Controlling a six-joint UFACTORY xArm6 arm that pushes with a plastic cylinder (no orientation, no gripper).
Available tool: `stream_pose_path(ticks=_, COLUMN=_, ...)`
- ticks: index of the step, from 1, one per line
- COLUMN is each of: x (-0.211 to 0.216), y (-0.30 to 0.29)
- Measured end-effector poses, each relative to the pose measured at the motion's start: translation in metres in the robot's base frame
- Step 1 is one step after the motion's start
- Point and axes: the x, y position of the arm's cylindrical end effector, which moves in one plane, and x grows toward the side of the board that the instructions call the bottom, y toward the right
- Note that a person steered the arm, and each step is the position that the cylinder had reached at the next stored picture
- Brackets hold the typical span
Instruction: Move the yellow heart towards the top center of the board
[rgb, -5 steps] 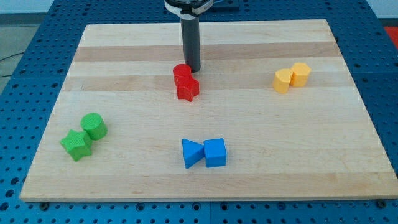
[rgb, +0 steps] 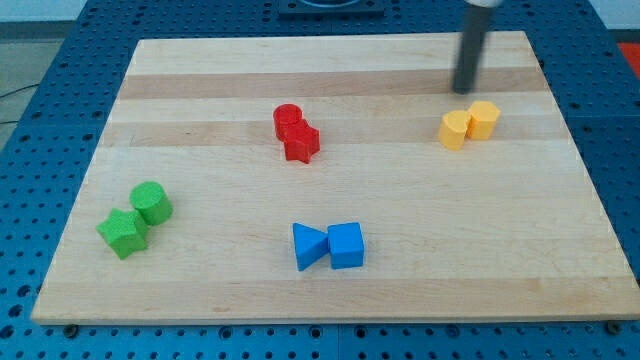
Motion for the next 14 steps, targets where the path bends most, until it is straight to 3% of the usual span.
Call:
stream_pose_path(ticks=1, x=0.066, y=0.024)
stream_pose_path(ticks=2, x=0.074, y=-0.027)
stream_pose_path(ticks=4, x=0.036, y=-0.101)
stream_pose_path(ticks=5, x=0.037, y=-0.169)
stream_pose_path(ticks=6, x=0.064, y=-0.168)
stream_pose_path(ticks=8, x=0.045, y=-0.271)
stream_pose_path(ticks=9, x=0.021, y=-0.273)
stream_pose_path(ticks=12, x=0.059, y=-0.233)
stream_pose_path(ticks=13, x=0.050, y=-0.221)
stream_pose_path(ticks=14, x=0.016, y=-0.211)
